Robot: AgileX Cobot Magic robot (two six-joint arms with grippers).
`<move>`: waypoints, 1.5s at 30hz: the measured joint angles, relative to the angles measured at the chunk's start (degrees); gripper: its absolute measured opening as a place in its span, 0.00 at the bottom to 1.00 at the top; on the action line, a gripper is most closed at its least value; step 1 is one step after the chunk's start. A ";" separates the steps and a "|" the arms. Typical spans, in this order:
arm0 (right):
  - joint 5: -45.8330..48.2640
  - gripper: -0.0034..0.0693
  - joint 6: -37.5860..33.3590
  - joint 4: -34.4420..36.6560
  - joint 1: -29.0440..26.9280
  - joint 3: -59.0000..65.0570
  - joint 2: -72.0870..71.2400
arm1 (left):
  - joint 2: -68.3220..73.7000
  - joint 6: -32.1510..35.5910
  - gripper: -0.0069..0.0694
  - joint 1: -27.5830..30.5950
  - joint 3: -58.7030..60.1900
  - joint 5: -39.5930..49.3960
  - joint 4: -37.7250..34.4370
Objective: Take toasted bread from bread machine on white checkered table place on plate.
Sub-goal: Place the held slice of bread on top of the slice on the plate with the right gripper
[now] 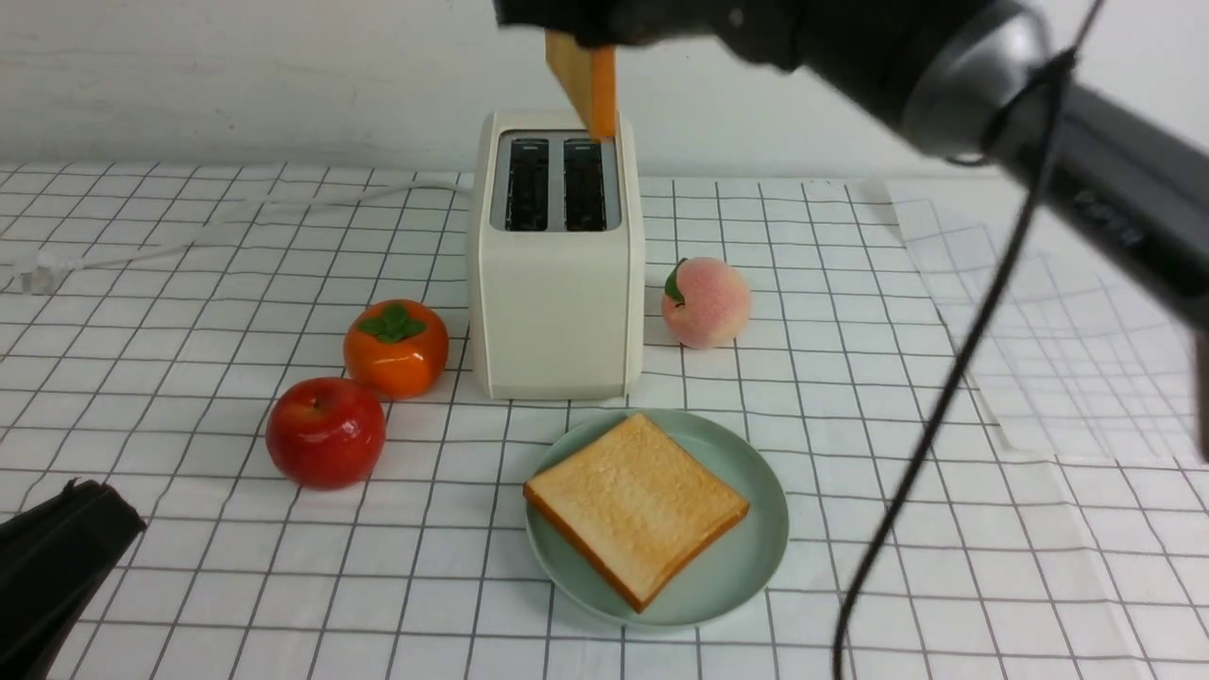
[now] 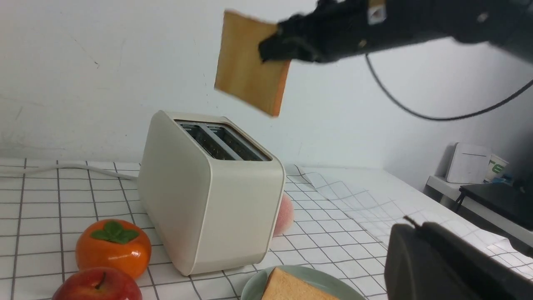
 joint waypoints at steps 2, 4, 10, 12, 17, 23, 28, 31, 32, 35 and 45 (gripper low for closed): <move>2.96 0.20 -0.73 1.13 0.35 -0.13 -4.61 | 0.00 0.00 0.07 0.00 0.00 0.00 0.00; 10.90 0.20 -4.83 4.49 0.61 -0.48 -10.13 | 0.00 0.00 0.07 0.00 0.00 0.00 0.00; 30.49 0.20 -16.26 10.92 0.60 1.72 -18.08 | 0.00 0.00 0.07 0.00 0.00 0.00 0.00; 34.19 0.20 -18.78 11.64 0.60 5.53 -21.27 | 0.00 0.00 0.08 0.00 0.06 0.00 0.00; 34.06 0.20 -17.56 13.39 -2.95 25.35 -33.32 | 0.00 0.00 0.08 0.00 0.06 0.00 0.00; 17.44 0.20 -18.54 27.70 -8.28 54.08 -43.53 | 0.00 0.00 0.08 0.00 0.06 0.06 0.00; -4.30 0.20 -38.54 57.61 -8.85 73.23 -39.92 | -0.06 0.00 0.09 0.00 0.06 0.06 0.00; -7.69 0.20 -56.06 76.80 -8.85 75.88 -36.11 | -0.06 0.00 0.09 0.00 0.06 0.06 0.02; -7.69 0.20 -57.25 78.12 -8.85 75.94 -35.88 | -0.06 0.00 0.09 0.00 0.06 0.06 0.02; -8.45 0.20 -77.82 99.33 -8.85 76.05 -32.38 | -0.06 0.00 0.09 0.00 0.11 0.06 0.02; -9.70 0.20 -89.60 112.91 -10.51 76.05 -24.60 | -0.06 0.00 0.10 0.00 0.11 -0.04 0.02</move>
